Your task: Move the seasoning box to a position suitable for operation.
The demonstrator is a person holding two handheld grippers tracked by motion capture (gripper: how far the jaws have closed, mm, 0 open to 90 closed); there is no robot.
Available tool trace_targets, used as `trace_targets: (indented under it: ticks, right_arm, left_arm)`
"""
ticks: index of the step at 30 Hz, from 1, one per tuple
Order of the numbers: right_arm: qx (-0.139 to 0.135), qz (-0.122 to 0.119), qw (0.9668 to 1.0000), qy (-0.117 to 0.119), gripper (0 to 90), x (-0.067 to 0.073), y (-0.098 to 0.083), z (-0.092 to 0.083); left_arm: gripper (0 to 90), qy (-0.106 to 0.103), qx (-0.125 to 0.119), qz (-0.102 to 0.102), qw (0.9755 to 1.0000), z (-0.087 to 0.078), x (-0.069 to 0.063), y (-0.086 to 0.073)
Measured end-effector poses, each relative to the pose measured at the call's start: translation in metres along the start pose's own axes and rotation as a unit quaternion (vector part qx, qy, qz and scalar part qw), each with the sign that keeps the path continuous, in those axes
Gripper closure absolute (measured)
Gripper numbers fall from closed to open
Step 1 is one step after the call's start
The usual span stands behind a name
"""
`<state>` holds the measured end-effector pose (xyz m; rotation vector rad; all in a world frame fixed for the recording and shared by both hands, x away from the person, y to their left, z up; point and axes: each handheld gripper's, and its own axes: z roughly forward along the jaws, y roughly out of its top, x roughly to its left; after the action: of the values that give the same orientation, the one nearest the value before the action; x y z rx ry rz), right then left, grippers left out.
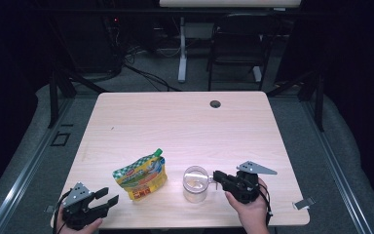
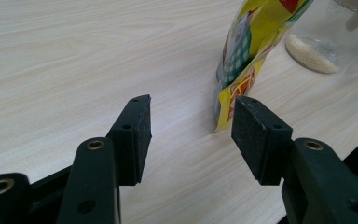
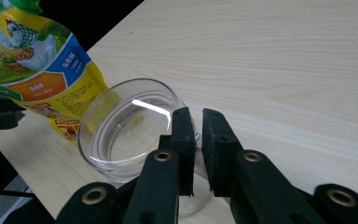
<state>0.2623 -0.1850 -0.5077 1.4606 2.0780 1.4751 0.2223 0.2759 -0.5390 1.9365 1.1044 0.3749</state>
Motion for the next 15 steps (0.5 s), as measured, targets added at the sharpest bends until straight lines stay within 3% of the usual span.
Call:
trace_targets:
  ticks: [15]
  right_arm:
    - [-0.002, 0.007, 1.0, 0.005, 85.8, -0.0002, -0.0012, -0.0003]
  left_arm:
    - [47.7, 0.001, 0.0, 0.0, 1.0, -0.0002, 0.0, -0.0001]
